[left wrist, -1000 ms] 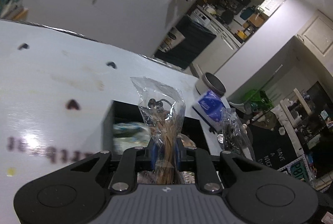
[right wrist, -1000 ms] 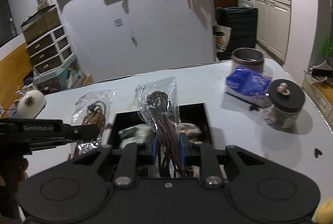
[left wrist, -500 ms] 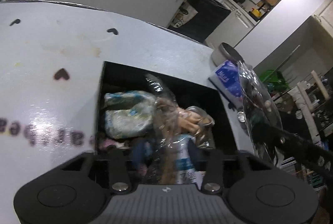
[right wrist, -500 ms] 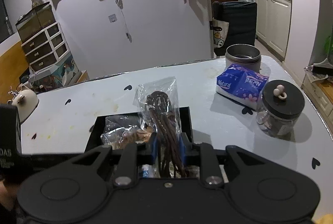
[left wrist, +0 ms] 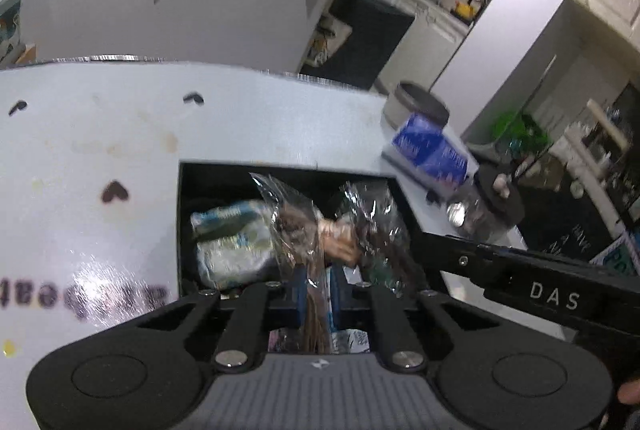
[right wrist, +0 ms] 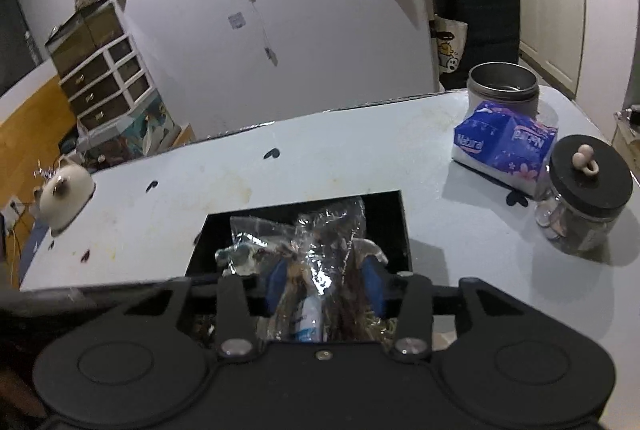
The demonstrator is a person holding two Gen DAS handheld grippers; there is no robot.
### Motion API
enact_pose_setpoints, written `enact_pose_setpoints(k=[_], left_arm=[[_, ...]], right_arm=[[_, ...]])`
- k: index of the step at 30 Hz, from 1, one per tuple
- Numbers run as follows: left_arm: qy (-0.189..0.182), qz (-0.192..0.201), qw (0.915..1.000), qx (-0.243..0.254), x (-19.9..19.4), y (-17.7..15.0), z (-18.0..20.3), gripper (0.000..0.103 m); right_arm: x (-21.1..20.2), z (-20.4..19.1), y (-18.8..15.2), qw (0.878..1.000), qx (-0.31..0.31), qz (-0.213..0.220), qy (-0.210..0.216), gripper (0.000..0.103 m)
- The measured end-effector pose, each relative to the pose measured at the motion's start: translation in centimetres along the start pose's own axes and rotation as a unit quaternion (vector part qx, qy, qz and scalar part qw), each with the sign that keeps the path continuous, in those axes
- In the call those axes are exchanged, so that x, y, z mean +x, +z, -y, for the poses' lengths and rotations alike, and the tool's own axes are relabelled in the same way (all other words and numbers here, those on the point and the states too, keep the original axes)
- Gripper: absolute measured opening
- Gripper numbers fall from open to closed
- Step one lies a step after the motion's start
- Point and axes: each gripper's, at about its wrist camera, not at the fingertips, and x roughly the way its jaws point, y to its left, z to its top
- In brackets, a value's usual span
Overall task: Organize soft objects
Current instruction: 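Carry both cord bags into the black box and open both tools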
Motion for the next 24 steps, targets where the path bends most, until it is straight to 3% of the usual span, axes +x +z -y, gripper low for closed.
enact_pose_setpoints(k=[1,4,7,12,17,24], left_arm=[[0.006,-0.003,1.0000,0.004,0.3,-0.1,0.0,0.013],[0.018,-0.012,0.9997,0.008,1.2,-0.2,-0.3,0.012],[0.023,-0.014,0.9995,0.013,1.5,-0.2,-0.3,0.012],[0.019,0.002,0.9998,0.008,0.3,-0.1,0.0,0.013],[0.029,0.028,0.9992,0.002,-1.9,0.0,0.6,0.030],[0.052,0.074,0.9959,0.003,-6.4,-0.2,1.6,0.046]], right_arm=[[0.2,0.1,0.0,1.000,0.000,-0.006,0.000,0.027],[1.5,0.2,-0.6,0.999,-0.009,-0.041,-0.010,0.021],[3.0,0.4,-1.8,0.997,-0.014,-0.070,-0.022,0.020],[3.8,0.1,-2.5,0.997,-0.030,-0.076,-0.015,0.020],[2.6,0.5,-1.5,0.997,-0.017,-0.071,0.003,0.023],[-1.5,0.3,-0.1,0.999,-0.037,-0.020,0.030,0.029]])
